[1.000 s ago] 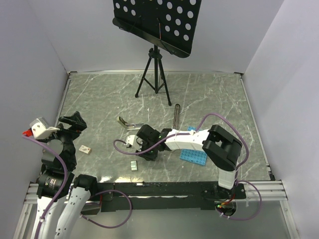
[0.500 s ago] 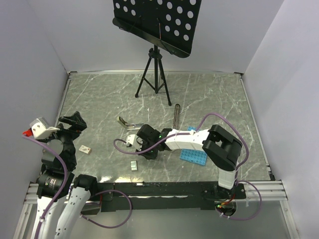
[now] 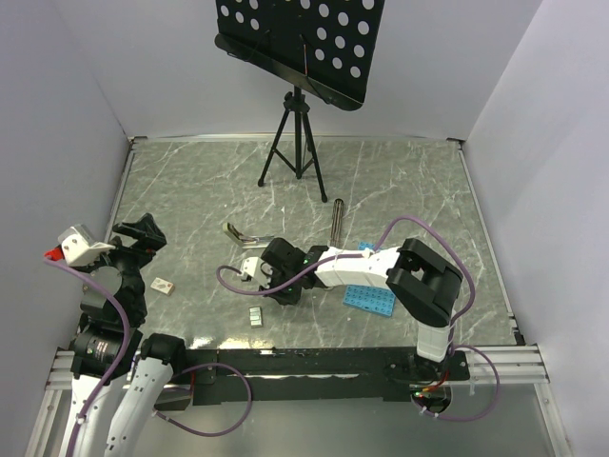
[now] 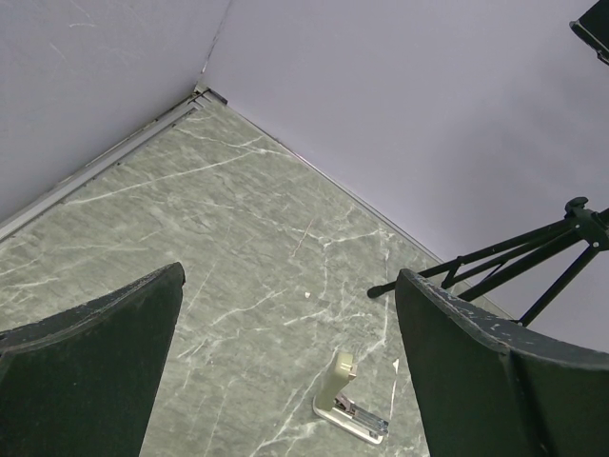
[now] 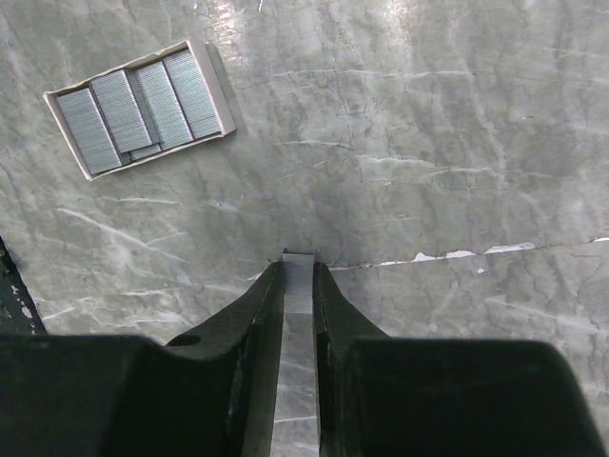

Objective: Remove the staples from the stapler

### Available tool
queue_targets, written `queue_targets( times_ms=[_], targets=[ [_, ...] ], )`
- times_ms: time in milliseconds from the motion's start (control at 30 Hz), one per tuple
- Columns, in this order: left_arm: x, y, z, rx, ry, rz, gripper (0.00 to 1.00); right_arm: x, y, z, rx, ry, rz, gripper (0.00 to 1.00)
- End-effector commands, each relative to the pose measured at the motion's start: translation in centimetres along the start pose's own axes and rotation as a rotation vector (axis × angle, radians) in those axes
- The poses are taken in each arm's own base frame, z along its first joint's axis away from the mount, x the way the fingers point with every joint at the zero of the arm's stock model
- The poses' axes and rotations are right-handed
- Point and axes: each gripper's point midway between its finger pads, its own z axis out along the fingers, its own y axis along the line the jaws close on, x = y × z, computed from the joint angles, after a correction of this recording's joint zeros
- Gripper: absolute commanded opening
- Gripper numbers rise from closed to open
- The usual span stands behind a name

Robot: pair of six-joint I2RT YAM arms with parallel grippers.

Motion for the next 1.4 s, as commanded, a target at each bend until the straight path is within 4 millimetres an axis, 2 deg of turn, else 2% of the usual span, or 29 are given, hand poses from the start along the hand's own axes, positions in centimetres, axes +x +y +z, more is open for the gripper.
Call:
queue_targets(
  times_ms=[0,367,733,1100,1367],
  targets=[
    [-1.0,-0.2,0.1,0.001,-0.037,-0.030,0.97,-1.2,0.5,-1.0,0.000,-0.032,-0.019,0.10],
    [-1.4,-0.1,-0.3,0.003,-0.054,-0.045,0.97,-2.7,0.3,-2.1,0.017,-0.061,-0.042,0.09],
    [-1.7,0.2,-0.4,-0.008,-0.067,-0.052,0.97,-5.1,1.2,-2.9,-0.007,-0.086,-0.098,0.09],
    [-2.3,0.5,-0.9,-0.014,-0.094,-0.077,0.97,-7.9,2.7,-2.8,-0.080,-0.124,-0.151,0.10],
    [-2.5,0.7,-1.0,-0.019,-0.102,-0.085,0.97,-8.5,3.4,-1.8,-0.117,-0.101,-0.182,0.10]
  ],
)
